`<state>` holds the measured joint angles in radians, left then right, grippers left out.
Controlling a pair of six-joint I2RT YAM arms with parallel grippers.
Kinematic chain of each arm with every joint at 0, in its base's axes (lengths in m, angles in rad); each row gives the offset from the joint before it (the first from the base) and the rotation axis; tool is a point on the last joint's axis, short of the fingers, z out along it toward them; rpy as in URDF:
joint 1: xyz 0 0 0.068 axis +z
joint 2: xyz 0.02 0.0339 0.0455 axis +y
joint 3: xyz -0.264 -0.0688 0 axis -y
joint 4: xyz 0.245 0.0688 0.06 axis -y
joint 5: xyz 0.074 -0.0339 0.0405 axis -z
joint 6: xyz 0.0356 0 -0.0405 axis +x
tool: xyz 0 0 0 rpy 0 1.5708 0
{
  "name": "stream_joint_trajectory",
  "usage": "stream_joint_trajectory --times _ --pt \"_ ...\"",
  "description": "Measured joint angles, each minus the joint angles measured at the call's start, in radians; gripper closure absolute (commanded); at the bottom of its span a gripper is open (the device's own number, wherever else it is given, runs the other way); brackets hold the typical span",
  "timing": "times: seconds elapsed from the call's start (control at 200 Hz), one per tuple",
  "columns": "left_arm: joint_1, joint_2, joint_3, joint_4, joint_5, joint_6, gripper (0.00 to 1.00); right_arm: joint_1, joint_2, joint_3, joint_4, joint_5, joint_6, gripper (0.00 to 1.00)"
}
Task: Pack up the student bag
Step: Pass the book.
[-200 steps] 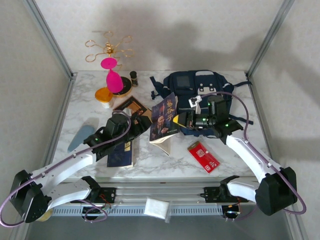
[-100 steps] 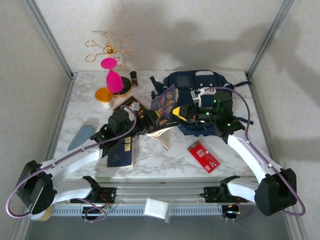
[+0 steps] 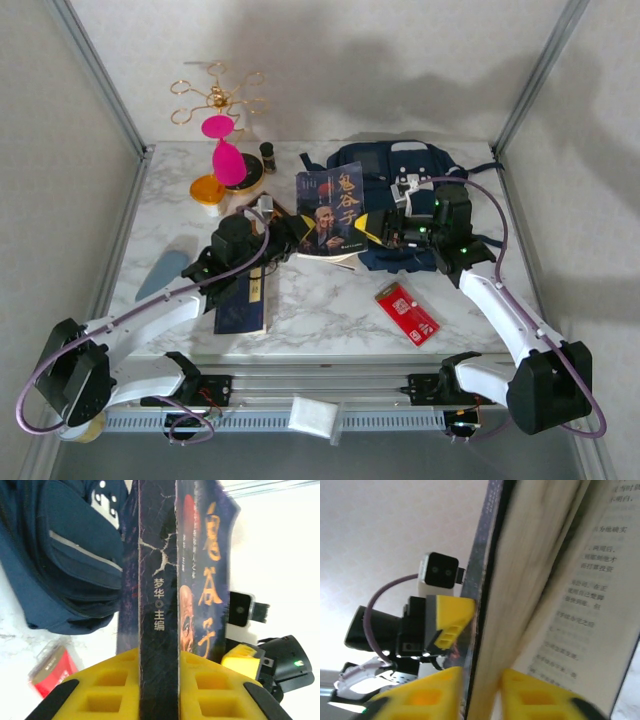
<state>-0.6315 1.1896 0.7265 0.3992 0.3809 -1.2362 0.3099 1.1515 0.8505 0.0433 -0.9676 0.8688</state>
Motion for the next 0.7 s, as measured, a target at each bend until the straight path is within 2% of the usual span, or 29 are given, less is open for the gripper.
stream_joint_trajectory --times 0.085,0.22,0.416,0.566,0.701 --pt "-0.003 0.019 0.014 0.048 0.008 -0.008 1.00 -0.016 -0.005 0.000 -0.045 0.002 -0.018 0.25" --pt "-0.008 0.068 0.054 0.151 0.024 -0.033 1.00 -0.074 -0.023 0.000 -0.093 -0.006 -0.018 0.02" --pt "-0.050 0.148 0.125 0.261 0.050 -0.051 1.00 -0.088 -0.026 0.000 -0.076 -0.062 0.029 0.01" --pt "-0.066 0.199 0.165 0.287 0.066 -0.051 1.00 -0.088 -0.043 -0.018 0.098 -0.123 0.163 0.01" --pt "-0.067 0.210 0.187 0.240 0.061 -0.023 1.00 -0.107 -0.073 -0.018 0.148 -0.137 0.200 0.14"
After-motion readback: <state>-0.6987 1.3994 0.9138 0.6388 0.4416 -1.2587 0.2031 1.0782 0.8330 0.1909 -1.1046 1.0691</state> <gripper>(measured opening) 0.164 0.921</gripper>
